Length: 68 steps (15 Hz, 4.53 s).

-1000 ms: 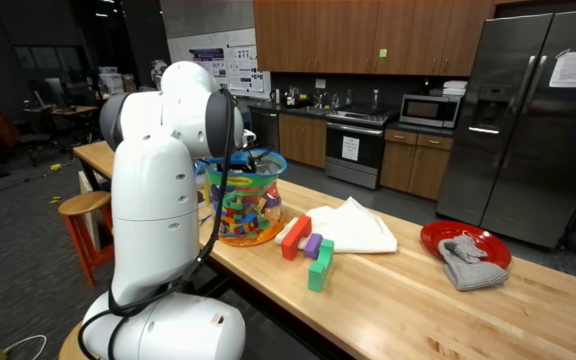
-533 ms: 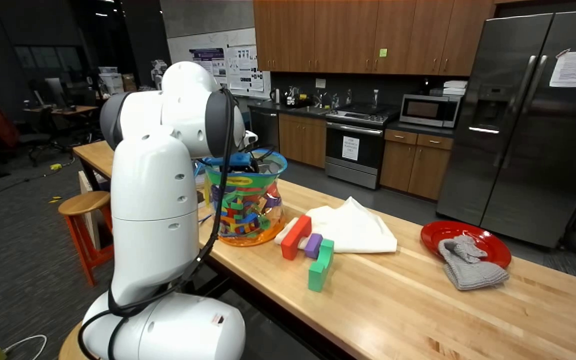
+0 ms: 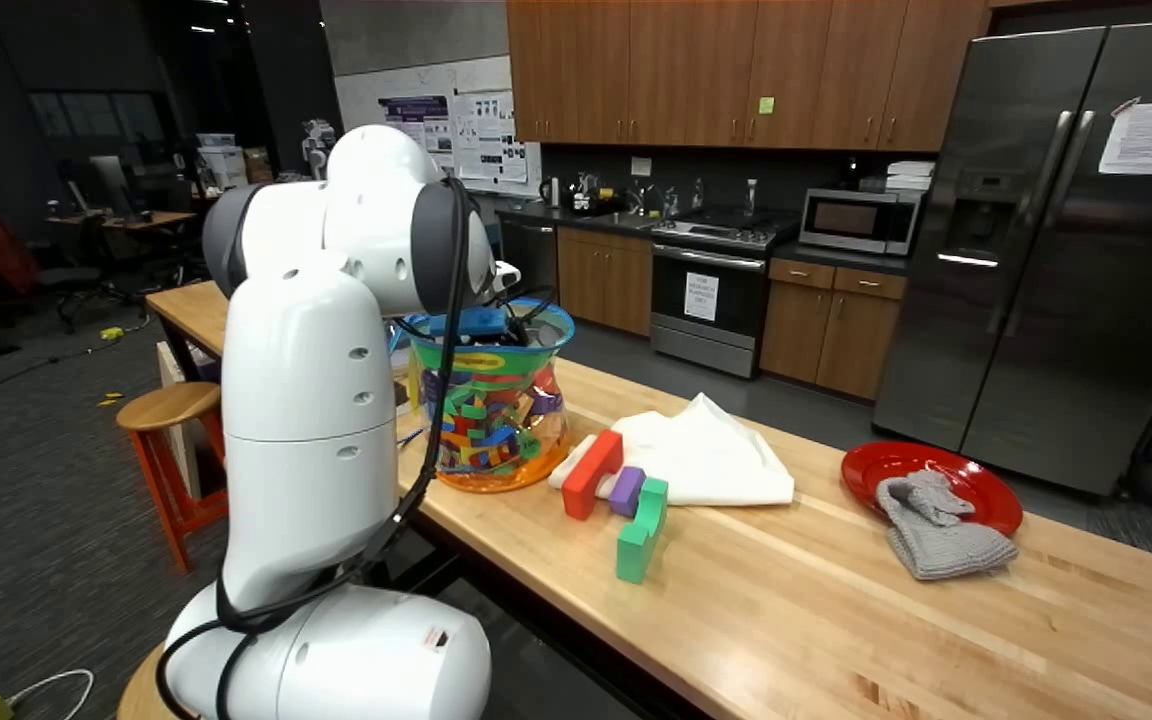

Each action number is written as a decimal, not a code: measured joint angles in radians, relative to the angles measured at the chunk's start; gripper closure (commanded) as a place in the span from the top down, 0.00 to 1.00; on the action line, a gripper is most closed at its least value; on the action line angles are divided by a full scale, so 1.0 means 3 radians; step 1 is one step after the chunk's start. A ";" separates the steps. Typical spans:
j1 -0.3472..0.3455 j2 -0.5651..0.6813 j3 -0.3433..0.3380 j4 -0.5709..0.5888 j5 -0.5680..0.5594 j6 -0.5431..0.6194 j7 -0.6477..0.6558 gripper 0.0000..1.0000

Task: Remove one green block from the bag

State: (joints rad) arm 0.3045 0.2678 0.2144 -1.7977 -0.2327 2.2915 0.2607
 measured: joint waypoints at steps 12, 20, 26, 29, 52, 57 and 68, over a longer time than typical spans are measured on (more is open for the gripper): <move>0.0040 -0.0021 -0.0015 -0.0038 -0.0247 0.0180 0.0216 0.20; 0.0039 -0.0116 -0.0059 -0.0060 -0.0246 0.0141 0.0217 0.16; 0.0006 -0.0302 -0.0101 -0.0076 -0.0239 0.0079 0.0217 0.16; -0.0036 -0.0442 -0.0114 -0.0072 -0.0239 0.0042 0.0215 0.16; -0.0606 -0.1550 -0.0123 -0.0130 -0.0241 -0.0266 0.0270 0.16; -0.0725 -0.1840 -0.0156 -0.0437 -0.0202 -0.0365 0.0284 0.16; -0.1051 -0.2682 -0.0378 -0.1416 -0.0189 -0.0359 0.0285 0.16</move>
State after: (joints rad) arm -0.0107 -0.5368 0.1008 -2.2226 -0.2893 2.1838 0.3460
